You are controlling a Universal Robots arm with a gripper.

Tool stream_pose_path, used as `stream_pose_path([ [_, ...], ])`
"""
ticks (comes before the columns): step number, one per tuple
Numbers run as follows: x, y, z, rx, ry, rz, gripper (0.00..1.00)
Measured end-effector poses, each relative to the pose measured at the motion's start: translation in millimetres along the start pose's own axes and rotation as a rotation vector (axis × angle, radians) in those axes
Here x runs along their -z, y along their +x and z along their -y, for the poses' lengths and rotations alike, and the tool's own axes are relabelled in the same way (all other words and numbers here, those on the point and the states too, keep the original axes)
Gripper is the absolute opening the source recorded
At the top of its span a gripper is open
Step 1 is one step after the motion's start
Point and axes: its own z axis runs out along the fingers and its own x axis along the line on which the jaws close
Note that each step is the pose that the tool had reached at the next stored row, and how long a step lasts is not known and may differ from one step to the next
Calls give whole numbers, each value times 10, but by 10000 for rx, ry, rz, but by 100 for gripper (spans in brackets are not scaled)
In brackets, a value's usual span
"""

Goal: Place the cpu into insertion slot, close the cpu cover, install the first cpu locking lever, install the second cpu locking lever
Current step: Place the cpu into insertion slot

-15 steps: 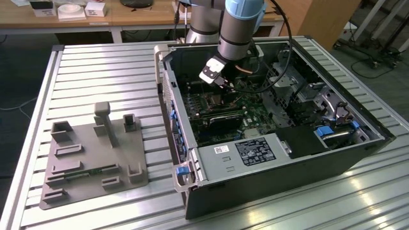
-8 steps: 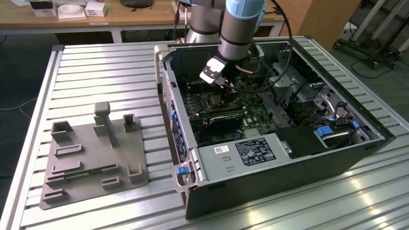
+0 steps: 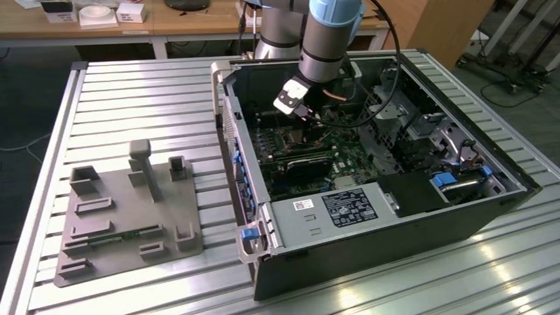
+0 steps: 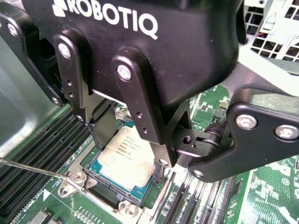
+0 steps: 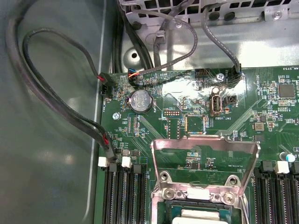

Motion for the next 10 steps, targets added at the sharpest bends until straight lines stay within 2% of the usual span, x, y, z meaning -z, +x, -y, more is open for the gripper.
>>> stream_pose_path([
  [6,-8,6,-5,2,-14,-24,55],
  [7,-8,5,-5,1,-12,-19,61],
  [10,-4,4,-4,1,-7,-11,61],
])
